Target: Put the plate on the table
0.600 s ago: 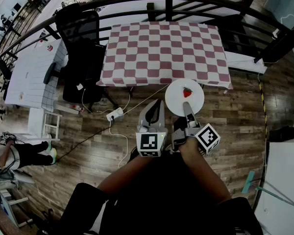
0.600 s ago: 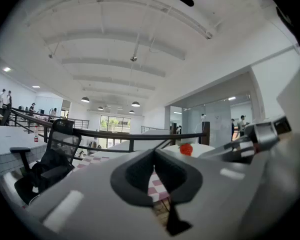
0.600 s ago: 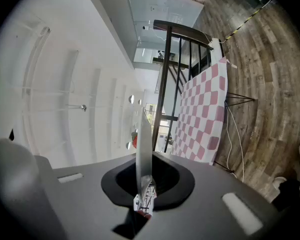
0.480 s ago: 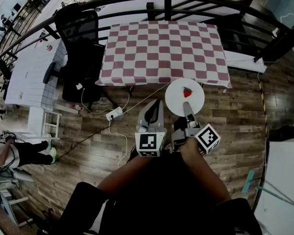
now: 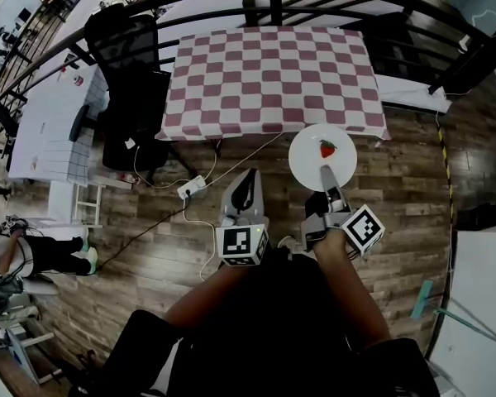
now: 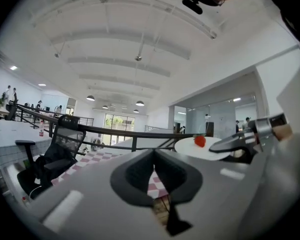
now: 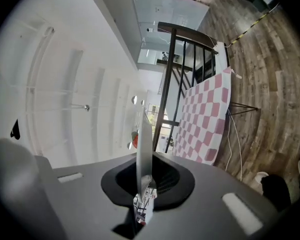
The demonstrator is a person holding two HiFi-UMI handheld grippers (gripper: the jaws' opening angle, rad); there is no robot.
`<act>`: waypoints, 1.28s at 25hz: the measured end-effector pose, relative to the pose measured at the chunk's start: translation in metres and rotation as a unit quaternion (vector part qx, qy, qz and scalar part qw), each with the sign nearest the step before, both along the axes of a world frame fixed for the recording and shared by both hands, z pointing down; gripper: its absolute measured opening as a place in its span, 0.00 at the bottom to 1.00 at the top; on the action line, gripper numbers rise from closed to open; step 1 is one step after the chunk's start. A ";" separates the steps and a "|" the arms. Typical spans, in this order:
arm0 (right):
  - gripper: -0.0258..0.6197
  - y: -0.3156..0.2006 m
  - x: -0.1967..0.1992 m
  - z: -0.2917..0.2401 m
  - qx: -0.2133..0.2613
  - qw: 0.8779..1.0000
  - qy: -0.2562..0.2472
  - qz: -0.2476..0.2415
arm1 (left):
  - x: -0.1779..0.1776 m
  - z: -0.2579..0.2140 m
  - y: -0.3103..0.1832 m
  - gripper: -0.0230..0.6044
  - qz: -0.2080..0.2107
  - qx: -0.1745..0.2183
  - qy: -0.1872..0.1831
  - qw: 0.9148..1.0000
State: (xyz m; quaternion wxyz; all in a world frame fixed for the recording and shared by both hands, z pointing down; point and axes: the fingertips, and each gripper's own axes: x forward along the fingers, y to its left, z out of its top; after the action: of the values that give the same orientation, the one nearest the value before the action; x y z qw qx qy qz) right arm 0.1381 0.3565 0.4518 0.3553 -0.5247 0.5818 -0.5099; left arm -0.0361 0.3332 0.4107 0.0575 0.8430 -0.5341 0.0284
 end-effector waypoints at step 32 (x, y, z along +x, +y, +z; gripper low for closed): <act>0.06 -0.324 -0.016 -0.003 0.043 0.998 0.031 -0.034 | 0.021 0.003 -0.326 0.05 0.050 0.009 0.016 0.999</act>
State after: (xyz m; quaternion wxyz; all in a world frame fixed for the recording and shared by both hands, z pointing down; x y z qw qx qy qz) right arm 0.1216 0.0322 0.4490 0.3419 -0.5048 0.6314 -0.4792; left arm -0.0149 0.0074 0.4138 0.0569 0.8694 -0.4906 0.0125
